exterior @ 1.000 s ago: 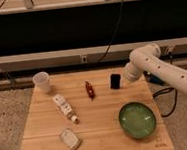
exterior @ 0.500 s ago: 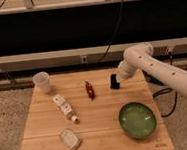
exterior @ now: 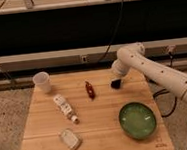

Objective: Knock the eraser over

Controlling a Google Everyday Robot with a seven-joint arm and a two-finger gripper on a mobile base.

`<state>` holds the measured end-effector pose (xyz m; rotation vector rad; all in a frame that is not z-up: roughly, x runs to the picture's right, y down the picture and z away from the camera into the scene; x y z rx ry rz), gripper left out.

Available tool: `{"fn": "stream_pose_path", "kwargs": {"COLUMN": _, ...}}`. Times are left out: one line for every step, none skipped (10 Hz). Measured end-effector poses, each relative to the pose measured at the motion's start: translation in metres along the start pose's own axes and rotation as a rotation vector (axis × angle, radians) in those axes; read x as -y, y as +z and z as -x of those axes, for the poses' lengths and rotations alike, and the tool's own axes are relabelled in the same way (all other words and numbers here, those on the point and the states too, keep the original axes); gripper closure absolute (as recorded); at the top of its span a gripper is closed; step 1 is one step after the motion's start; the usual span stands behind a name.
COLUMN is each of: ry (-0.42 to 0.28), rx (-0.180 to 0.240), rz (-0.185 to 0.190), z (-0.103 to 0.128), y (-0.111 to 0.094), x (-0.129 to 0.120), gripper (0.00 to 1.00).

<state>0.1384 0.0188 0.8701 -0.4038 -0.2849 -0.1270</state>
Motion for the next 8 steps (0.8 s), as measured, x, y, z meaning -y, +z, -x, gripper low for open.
{"fn": "stream_pose_path", "kwargs": {"ry": 0.0, "rx": 0.0, "rz": 0.0, "z": 0.0003, "y": 0.0001, "x": 0.0, "gripper": 1.0}}
{"fn": "stream_pose_path", "kwargs": {"ry": -0.003, "rx": 0.001, "rz": 0.001, "z": 0.0021, "y": 0.0008, "x": 0.0006, "gripper": 1.0}}
{"fn": "stream_pose_path", "kwargs": {"ry": -0.003, "rx": 0.001, "rz": 0.001, "z": 0.002, "y": 0.0007, "x": 0.0005, "gripper": 1.0}}
{"fn": "stream_pose_path", "kwargs": {"ry": -0.003, "rx": 0.001, "rz": 0.001, "z": 0.0019, "y": 0.0008, "x": 0.0003, "gripper": 1.0}}
{"fn": "stream_pose_path", "kwargs": {"ry": -0.003, "rx": 0.0, "rz": 0.001, "z": 0.0014, "y": 0.0006, "x": -0.0001, "gripper": 1.0}}
{"fn": "stream_pose_path", "kwargs": {"ry": -0.003, "rx": -0.005, "rz": -0.002, "z": 0.0015, "y": -0.0024, "x": 0.0009, "gripper": 1.0}}
{"fn": "stream_pose_path", "kwargs": {"ry": -0.003, "rx": -0.006, "rz": -0.003, "z": 0.0016, "y": -0.0035, "x": 0.0015, "gripper": 1.0}}
{"fn": "stream_pose_path", "kwargs": {"ry": -0.002, "rx": -0.007, "rz": -0.004, "z": 0.0013, "y": -0.0042, "x": 0.0019, "gripper": 1.0}}
